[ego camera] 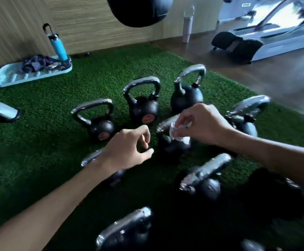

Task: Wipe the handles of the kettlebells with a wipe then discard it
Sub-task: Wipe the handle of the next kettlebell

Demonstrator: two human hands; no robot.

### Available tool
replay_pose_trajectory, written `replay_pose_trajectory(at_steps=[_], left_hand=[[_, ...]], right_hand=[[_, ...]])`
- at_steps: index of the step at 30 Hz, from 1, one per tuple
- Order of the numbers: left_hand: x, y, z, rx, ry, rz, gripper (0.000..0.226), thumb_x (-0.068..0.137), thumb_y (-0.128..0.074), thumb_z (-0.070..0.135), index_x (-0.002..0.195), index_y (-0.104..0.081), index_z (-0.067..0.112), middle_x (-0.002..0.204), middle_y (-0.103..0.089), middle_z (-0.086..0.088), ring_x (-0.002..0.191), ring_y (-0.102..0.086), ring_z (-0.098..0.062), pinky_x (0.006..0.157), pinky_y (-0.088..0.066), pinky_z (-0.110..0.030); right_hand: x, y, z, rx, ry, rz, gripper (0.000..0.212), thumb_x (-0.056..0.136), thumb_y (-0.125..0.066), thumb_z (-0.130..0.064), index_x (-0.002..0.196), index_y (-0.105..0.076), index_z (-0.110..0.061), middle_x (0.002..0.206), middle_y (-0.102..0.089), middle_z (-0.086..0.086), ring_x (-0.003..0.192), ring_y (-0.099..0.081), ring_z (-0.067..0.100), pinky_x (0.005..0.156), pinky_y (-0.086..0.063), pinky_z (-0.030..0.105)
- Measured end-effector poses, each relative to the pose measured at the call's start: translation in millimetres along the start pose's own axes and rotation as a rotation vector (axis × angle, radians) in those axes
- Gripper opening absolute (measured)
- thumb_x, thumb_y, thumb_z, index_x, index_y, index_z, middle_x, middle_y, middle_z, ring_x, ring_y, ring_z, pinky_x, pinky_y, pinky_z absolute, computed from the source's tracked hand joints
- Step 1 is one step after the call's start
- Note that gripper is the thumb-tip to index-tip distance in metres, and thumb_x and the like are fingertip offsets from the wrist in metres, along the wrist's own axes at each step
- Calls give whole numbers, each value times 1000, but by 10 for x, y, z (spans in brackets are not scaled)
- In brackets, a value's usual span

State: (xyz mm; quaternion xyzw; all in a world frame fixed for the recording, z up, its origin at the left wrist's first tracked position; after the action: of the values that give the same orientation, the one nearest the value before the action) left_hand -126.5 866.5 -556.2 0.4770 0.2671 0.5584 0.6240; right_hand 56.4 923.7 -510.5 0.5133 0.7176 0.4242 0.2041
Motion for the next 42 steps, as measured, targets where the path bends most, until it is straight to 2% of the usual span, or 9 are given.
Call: replay_pose_trajectory(at_steps=[3,6,13,18,24,29,33,38,42], left_hand=[[-225,-372,831,-91,48,-195,30,77,-80,42,82,-53,31,76,-70,18,60,-57,0,58,-40,-16],[-517,-750,1492,-118,133,-430,24,78,-81,43,83,-62,29,77,-71,15,59,-57,3,56,-41,-10],[-1392,-982,2123,-103,263,-655,25,76,-82,52,93,-69,39,92,-72,22,61,-60,3,58,-43,-9],[-1269,-1046,2395,-167,144,-581,34,69,-84,55,96,-69,41,98,-70,24,55,-56,1,55,-45,-12],[-1224,-1199,2548,-188,-16,-524,26,71,-89,45,91,-78,33,83,-74,21,66,-60,15,60,-40,-3],[-1168,-1286,2410,-227,-14,-502,26,65,-88,51,85,-78,37,81,-73,26,79,-67,10,70,-52,-12],[-1178,-1322,2363,-288,-25,-486,25,64,-88,52,80,-77,36,79,-74,25,78,-68,10,75,-55,-18],[-1248,-1284,2340,-314,-46,-436,23,67,-87,53,83,-78,38,80,-74,27,83,-68,11,85,-54,-19],[-1253,-1278,2335,-283,-34,-413,25,64,-84,57,83,-78,41,80,-73,27,80,-68,11,82,-57,-25]], right_hand=[[-741,241,392,-32,46,-101,15,67,-90,-33,77,-80,-28,63,-69,-17,63,-60,-13,58,-40,7],[-1273,372,681,-28,114,-175,13,69,-87,-34,77,-79,-28,61,-67,-17,60,-57,-15,57,-40,6],[-1996,556,956,111,88,-164,13,67,-84,-30,78,-78,-26,70,-71,-8,62,-59,0,55,-40,9],[-2364,691,884,77,109,-217,14,68,-82,-32,80,-77,-30,73,-72,-10,67,-64,4,56,-47,15],[-2771,650,838,-30,81,-172,10,72,-82,-33,81,-79,-31,64,-66,-21,63,-59,-14,57,-38,4],[-3015,491,773,-79,105,-4,6,76,-80,-27,82,-80,-29,76,-73,-15,73,-60,4,72,-35,2],[-3152,277,680,-90,150,25,7,86,-76,-26,92,-79,-30,85,-69,-15,77,-51,9,74,-38,11],[-3317,353,887,-259,130,119,17,90,-72,-25,104,-78,-32,97,-69,-15,83,-49,17,75,-49,37],[-3349,540,1097,-226,42,212,17,93,-66,-35,103,-80,-32,97,-70,-17,84,-52,18,75,-50,40]])
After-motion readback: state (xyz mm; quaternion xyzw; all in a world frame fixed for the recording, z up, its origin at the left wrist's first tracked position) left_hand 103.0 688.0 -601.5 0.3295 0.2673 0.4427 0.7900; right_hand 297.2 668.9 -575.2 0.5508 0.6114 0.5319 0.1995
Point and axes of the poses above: each hand's wrist, its own x-axis towards the middle knuckle, its own y-axis out of the back of the hand, z = x × y, the point moved 9 cm from there along x, towards the middle knuckle
